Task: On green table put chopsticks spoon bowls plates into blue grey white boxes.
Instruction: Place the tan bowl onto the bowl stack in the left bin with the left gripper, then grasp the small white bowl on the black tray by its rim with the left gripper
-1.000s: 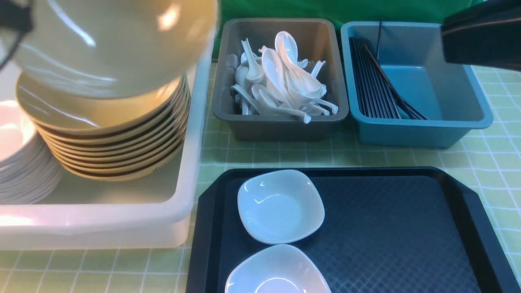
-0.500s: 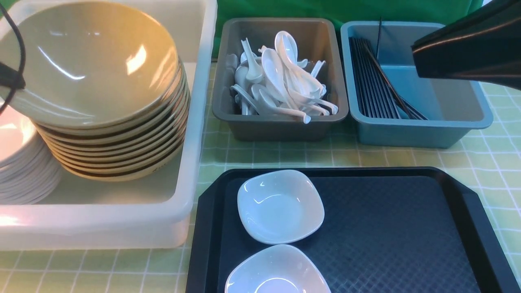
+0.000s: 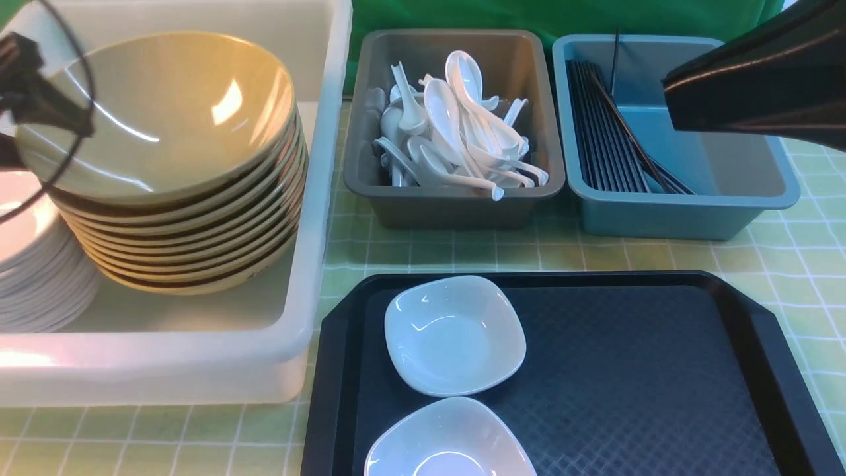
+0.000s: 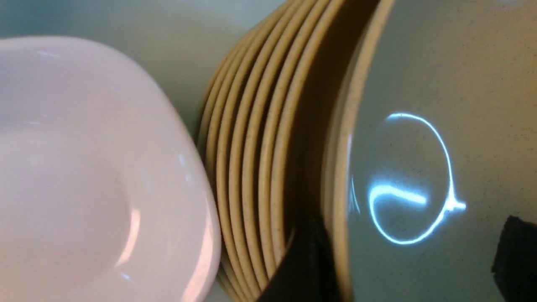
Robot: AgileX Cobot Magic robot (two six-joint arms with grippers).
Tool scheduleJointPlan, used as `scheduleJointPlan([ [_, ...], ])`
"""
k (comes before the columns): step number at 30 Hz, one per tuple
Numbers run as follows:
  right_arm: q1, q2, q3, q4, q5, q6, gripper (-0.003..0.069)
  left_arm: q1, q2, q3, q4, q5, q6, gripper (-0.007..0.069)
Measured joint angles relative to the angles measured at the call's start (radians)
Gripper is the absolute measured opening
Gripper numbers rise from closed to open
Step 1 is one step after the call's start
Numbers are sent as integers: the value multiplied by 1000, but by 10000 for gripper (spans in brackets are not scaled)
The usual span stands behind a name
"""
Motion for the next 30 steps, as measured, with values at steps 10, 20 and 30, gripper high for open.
scheduleJointPlan([
  [10, 0, 0, 0, -1, 58, -77, 29, -10, -9, -290, 201, 139, -113, 662],
  [20, 0, -3, 0, -129, 81, 80, 45, -407, -163, -222, -4, 147, 73, 610],
  [30, 0, -125, 84, -154, 99, 87, 47, -913, -75, 146, 117, 137, 175, 539],
])
